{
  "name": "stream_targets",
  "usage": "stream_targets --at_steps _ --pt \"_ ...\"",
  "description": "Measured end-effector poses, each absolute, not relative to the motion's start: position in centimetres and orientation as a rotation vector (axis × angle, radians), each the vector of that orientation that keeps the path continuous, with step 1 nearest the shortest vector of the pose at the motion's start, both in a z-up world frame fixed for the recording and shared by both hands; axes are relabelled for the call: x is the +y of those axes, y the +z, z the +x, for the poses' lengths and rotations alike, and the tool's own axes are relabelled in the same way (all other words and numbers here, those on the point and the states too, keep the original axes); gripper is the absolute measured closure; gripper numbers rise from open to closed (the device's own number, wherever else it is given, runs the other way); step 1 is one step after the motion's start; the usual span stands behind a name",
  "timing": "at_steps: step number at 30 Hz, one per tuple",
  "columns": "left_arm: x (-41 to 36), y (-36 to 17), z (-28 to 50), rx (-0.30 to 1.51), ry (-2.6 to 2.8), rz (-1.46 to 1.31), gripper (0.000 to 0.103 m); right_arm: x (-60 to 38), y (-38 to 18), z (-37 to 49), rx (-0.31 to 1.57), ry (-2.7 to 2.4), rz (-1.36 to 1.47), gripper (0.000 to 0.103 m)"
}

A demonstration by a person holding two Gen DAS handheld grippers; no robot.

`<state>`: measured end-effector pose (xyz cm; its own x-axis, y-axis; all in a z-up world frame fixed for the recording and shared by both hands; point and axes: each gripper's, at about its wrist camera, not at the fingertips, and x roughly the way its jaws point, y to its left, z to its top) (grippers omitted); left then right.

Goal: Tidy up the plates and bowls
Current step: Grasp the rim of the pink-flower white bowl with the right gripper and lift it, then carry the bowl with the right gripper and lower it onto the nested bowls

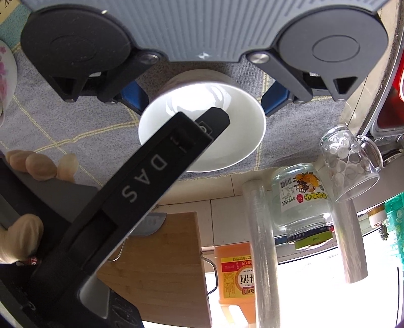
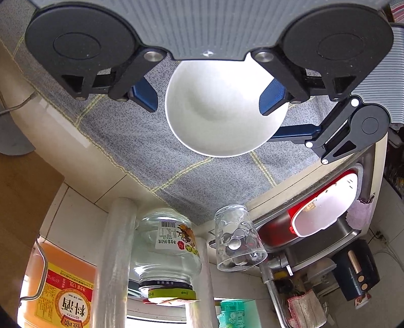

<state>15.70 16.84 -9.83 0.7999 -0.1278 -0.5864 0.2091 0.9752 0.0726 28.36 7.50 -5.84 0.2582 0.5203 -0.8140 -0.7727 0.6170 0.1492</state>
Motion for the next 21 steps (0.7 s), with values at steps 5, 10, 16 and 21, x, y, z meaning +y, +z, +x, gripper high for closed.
stream_targets --at_steps 5,10,16,21 --pt "16.96 -9.86 15.95 0.621 -0.185 0.128 0.008 7.77 -5.89 28.53 0.969 0.908 -0.301 0.021" --pt "17.05 -9.9 15.93 0.62 -0.189 0.126 0.008 7.76 -5.9 28.6 0.972 0.908 -0.299 0.021" --pt "16.99 -9.84 15.98 0.625 -0.186 0.126 0.008 7.81 -5.89 28.58 0.975 0.901 -0.292 0.021" --pt "16.98 -9.44 15.73 0.628 -0.194 0.125 0.008 7.7 -5.55 28.32 0.978 0.9 -0.288 0.021"
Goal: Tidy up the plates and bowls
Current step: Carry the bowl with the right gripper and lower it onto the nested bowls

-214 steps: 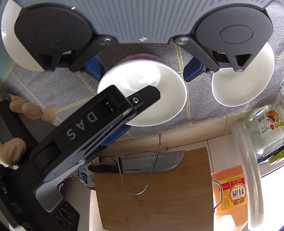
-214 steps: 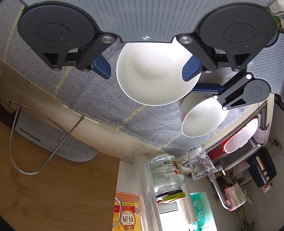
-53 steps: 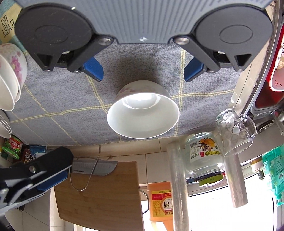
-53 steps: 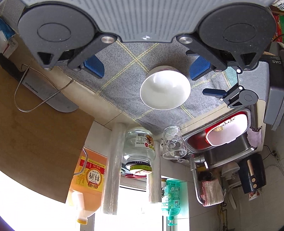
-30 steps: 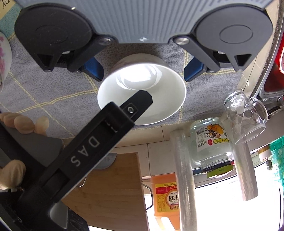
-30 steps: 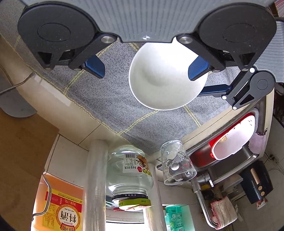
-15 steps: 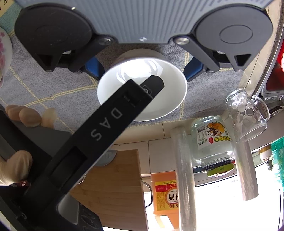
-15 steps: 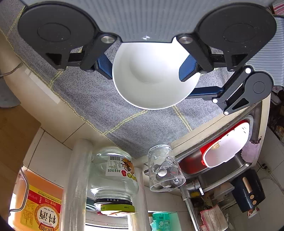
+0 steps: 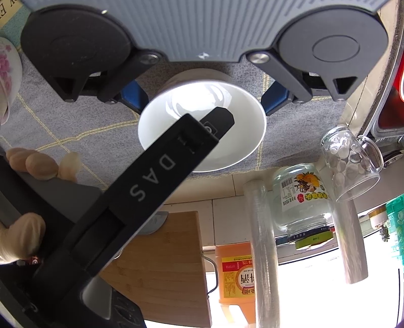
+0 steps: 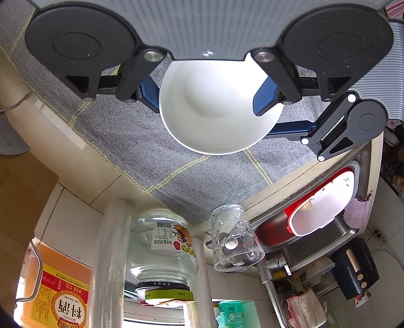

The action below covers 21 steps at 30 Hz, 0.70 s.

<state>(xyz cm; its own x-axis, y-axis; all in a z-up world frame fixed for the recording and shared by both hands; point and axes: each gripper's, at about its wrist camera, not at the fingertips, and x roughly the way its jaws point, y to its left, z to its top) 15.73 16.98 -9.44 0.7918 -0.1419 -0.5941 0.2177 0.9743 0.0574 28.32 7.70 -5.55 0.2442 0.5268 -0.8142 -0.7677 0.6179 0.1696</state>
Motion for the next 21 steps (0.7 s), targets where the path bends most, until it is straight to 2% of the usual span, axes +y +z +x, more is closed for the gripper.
stream_targets --at_steps 21 --pt "14.1 -3.4 10.2 0.616 -0.266 0.141 0.008 2.7 0.2 21.8 0.931 0.933 -0.215 0.021"
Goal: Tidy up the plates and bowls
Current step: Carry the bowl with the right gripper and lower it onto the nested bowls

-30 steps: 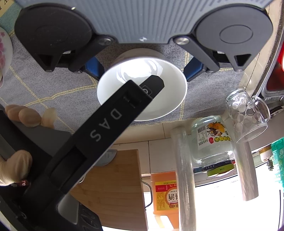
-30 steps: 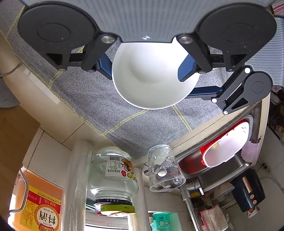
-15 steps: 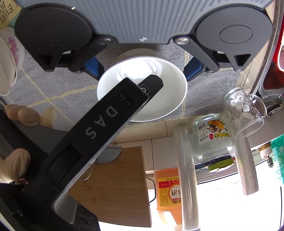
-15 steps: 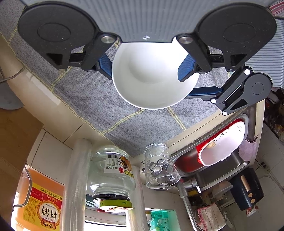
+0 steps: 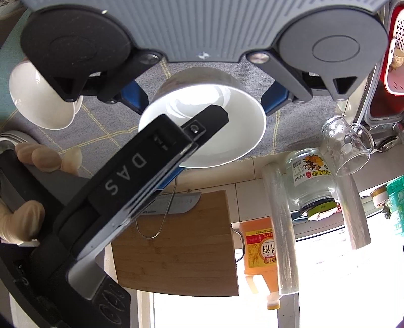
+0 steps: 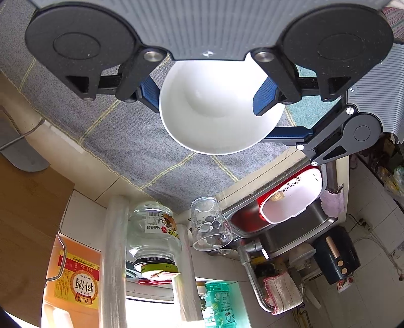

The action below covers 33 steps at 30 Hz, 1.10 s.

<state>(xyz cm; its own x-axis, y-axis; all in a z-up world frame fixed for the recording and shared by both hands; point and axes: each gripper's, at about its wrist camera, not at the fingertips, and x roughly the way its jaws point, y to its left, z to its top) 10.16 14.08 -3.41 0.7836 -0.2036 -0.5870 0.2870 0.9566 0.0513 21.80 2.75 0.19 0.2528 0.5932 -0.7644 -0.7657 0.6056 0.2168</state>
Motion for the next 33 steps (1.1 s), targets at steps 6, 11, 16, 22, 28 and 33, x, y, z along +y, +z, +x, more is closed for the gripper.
stream_targets --at_steps 6,11,16,22,28,33 --pt "12.7 -2.6 8.4 0.613 -0.289 0.148 0.008 0.9 1.5 19.5 0.904 0.925 -0.196 0.021" --pt "11.6 -2.2 7.0 0.61 -0.329 0.157 0.008 -0.9 1.7 17.9 0.901 0.906 -0.169 0.021" --pt "10.0 -1.9 5.8 0.615 -0.37 0.179 0.008 -3.0 1.5 16.3 0.909 0.875 -0.137 0.021" --pt "8.1 -1.4 5.1 0.618 -0.436 0.18 0.008 -5.8 1.9 14.6 0.897 0.829 -0.113 0.021" --pt "6.2 -1.2 5.0 0.61 -0.508 0.199 0.008 -8.3 2.2 13.6 0.893 0.768 -0.093 0.021" --pt "4.7 -1.3 5.0 0.607 -0.567 0.217 0.008 -10.4 2.2 12.4 0.889 0.71 -0.082 0.021"
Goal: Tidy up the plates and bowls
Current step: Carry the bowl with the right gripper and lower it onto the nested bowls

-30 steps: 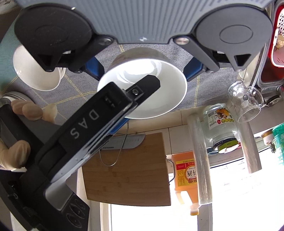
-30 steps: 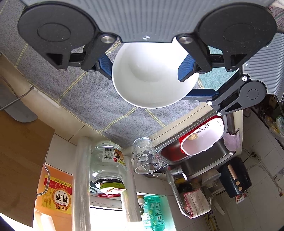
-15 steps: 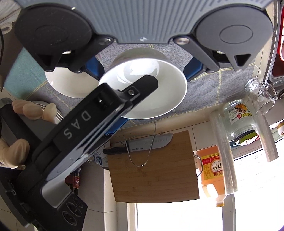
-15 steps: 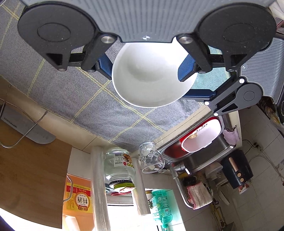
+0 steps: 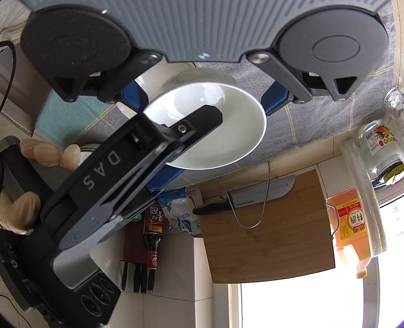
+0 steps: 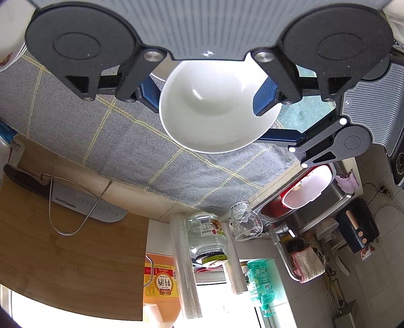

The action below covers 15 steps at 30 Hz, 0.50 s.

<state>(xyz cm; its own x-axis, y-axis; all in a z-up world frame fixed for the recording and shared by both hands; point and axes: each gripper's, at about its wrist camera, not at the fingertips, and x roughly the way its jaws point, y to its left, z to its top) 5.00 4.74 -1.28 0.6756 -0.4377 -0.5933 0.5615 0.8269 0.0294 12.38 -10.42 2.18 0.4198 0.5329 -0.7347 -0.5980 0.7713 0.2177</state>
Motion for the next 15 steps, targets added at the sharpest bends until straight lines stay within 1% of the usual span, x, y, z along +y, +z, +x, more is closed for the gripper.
stream_targets --at_steps 15 --pt "2.1 -2.8 5.5 0.666 -0.663 0.25 0.008 -13.5 0.3 10.6 0.928 0.621 -0.05 0.021"
